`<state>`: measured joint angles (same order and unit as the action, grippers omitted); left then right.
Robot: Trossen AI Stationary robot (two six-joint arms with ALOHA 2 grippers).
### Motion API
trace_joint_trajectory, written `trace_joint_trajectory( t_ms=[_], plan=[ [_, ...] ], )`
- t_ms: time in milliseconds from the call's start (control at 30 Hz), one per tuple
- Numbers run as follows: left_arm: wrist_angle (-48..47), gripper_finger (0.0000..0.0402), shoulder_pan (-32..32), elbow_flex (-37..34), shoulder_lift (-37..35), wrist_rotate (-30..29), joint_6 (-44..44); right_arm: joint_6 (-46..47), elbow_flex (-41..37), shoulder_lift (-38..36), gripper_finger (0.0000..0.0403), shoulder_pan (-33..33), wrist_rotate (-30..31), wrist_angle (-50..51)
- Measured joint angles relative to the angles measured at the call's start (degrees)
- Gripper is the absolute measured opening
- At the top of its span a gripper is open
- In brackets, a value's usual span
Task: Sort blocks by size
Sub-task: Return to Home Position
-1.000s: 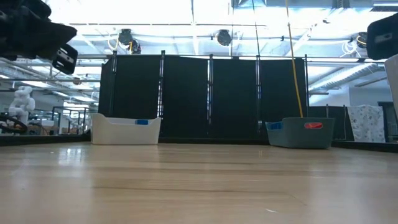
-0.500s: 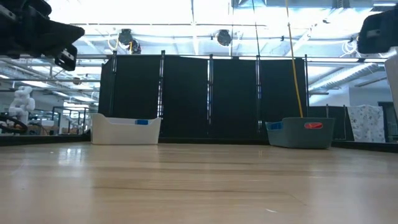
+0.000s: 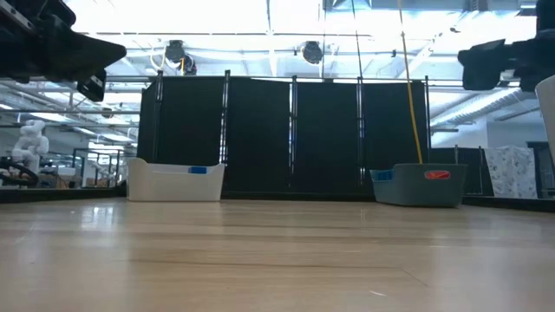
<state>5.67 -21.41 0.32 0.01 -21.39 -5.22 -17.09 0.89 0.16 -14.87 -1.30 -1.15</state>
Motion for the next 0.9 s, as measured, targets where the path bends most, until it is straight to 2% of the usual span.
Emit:
trace_joint_trajectory(
  t_ms=[200,300,900],
  plan=[
    [-0.06,0.0002,0.02,0.0,0.0,-5.55,-0.01,0.36,0.0,0.0,0.0279,6.61,-0.33,0.03],
    [-0.12,0.0002,0.01,0.0,0.04,-6.09,-0.39,1.64,0.0,0.24,0.0279,7.99,-0.21,0.06],
    [-0.28,0.0002,0.02,-0.02,0.04,-5.57,-0.31,1.42,0.0,0.37,0.0279,8.43,-0.04,0.11]
  ],
)
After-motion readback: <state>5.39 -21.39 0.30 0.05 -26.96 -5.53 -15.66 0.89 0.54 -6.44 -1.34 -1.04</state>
